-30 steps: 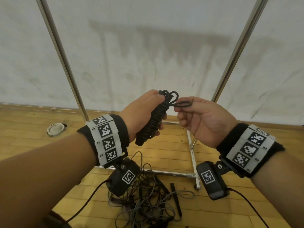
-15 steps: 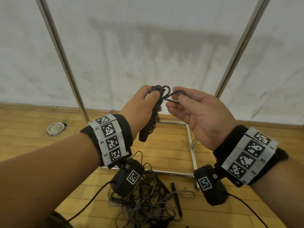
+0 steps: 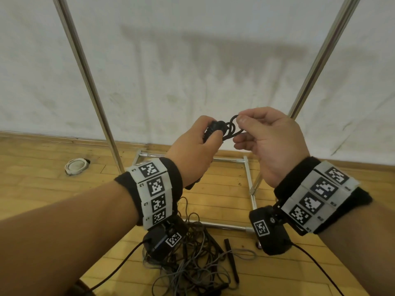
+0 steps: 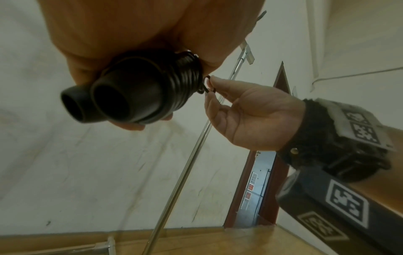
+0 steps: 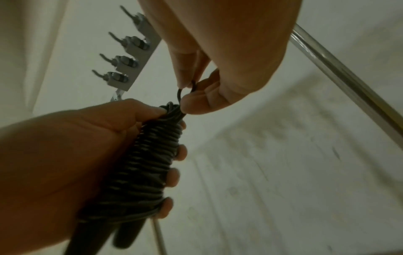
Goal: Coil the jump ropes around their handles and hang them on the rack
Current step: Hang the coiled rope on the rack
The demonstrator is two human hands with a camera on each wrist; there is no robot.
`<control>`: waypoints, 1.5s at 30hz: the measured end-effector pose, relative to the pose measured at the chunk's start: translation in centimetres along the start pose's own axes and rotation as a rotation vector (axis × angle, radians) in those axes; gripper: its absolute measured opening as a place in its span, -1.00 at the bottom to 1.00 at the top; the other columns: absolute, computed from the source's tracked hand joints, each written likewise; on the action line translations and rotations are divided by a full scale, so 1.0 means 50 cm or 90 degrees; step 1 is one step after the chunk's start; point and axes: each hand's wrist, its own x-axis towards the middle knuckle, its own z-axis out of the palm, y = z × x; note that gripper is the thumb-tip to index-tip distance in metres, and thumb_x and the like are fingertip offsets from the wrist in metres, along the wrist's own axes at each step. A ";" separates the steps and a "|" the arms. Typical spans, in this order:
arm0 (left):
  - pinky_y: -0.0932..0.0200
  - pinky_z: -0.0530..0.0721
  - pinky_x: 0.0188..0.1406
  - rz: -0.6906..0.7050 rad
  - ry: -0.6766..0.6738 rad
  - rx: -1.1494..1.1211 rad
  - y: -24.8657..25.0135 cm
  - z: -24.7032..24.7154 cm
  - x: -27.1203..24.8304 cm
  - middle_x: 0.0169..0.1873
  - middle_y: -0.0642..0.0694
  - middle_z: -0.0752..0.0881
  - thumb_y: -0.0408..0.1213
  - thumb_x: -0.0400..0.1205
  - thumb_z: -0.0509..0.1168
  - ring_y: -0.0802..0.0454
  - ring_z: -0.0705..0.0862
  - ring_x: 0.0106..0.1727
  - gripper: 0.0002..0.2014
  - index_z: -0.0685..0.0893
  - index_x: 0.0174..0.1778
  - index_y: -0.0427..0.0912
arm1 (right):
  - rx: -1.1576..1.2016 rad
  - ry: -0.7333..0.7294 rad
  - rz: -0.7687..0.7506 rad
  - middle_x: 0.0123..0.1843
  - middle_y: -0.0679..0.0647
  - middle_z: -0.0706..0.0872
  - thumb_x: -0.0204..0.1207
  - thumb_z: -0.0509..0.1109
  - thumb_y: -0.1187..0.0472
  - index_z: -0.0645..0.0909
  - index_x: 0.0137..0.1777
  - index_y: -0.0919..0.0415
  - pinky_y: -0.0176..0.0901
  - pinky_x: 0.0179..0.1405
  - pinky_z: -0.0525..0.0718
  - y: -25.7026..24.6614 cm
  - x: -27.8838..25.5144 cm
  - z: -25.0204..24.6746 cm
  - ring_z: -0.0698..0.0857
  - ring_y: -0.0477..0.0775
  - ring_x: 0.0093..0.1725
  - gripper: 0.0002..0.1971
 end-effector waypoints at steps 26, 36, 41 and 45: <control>-0.07 0.77 -0.27 0.033 0.010 -0.013 -0.006 0.015 0.010 -0.16 -0.02 0.75 -0.06 0.88 0.11 -0.17 0.81 -0.13 -0.83 0.54 0.33 0.12 | -0.164 -0.065 -0.067 -0.12 0.15 0.84 0.66 0.46 0.30 0.79 0.00 0.10 -0.07 -0.28 0.86 -0.006 0.023 -0.006 0.86 0.10 -0.23 -0.89; -0.11 0.76 -0.30 0.043 0.012 -0.009 -0.001 0.017 0.006 -0.13 -0.05 0.75 -0.06 0.89 0.09 -0.19 0.81 -0.13 -0.84 0.51 0.32 0.11 | -0.196 -0.042 -0.099 -0.20 0.03 0.86 0.61 0.53 0.22 0.64 0.01 0.12 0.11 -0.24 0.89 0.004 0.023 0.001 0.88 0.10 -0.28 -0.89; -0.27 0.79 -0.18 0.038 0.019 -0.009 -0.001 0.015 0.005 -0.14 -0.05 0.74 -0.06 0.89 0.08 -0.24 0.81 -0.11 -0.84 0.51 0.31 0.12 | -0.221 -0.052 -0.130 -0.20 0.01 0.86 0.61 0.53 0.27 0.70 -0.02 0.08 -0.17 -0.26 0.86 0.011 0.018 0.005 0.86 -0.02 -0.25 -0.92; -0.25 0.78 -0.20 0.033 0.017 -0.008 0.000 0.013 0.005 -0.15 -0.06 0.73 -0.07 0.89 0.08 -0.26 0.80 -0.12 -0.85 0.50 0.31 0.10 | -0.245 -0.063 -0.157 -0.15 -0.03 0.84 0.63 0.50 0.31 0.74 0.02 0.09 -0.33 -0.22 0.79 0.018 0.012 0.011 0.85 -0.11 -0.19 -0.91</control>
